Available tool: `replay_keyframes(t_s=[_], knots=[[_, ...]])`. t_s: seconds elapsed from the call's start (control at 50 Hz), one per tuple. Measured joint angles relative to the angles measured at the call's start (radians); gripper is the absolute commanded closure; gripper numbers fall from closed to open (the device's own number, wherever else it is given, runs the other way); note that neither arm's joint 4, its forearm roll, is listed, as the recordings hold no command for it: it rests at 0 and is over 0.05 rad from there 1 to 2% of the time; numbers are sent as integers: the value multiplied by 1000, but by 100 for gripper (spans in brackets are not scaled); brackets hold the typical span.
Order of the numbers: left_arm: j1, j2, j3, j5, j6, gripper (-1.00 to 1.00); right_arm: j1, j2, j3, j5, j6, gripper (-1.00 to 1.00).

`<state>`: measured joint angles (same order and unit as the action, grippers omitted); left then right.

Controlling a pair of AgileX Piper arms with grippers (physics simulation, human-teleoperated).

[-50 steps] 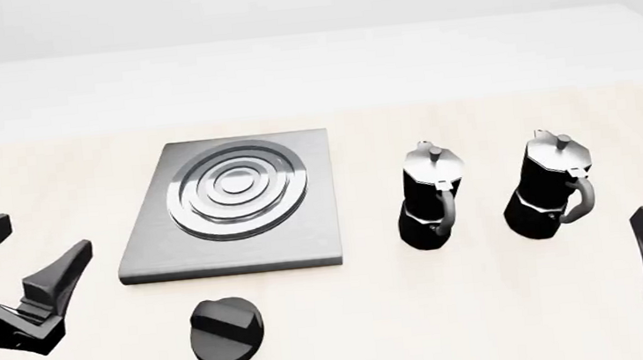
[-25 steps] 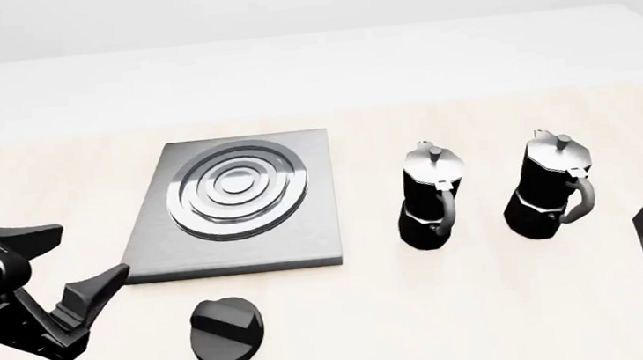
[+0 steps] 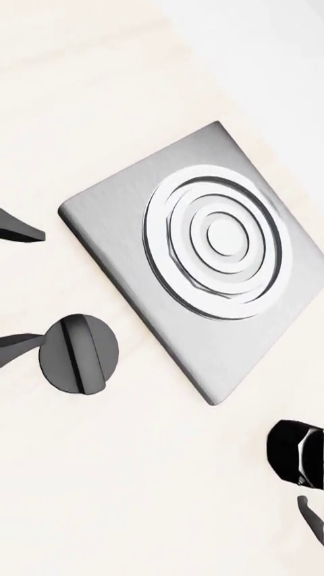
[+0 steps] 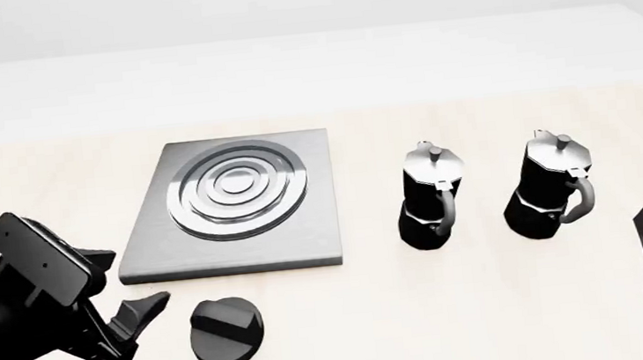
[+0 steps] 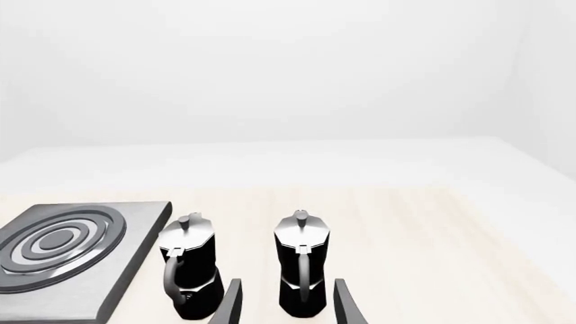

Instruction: Turn off the stove.

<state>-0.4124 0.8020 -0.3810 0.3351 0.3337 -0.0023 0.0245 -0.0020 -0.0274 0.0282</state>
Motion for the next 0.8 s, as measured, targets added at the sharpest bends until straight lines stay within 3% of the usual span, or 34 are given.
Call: replay_keyframes(t_s=[0.54,0.8], knots=[[-48,210,79,-178,-21,-100,-2,-2,-1,2,5,-100],[-29,320,95,-275,-5,-100,-1,8,-1,-8,6,-100]])
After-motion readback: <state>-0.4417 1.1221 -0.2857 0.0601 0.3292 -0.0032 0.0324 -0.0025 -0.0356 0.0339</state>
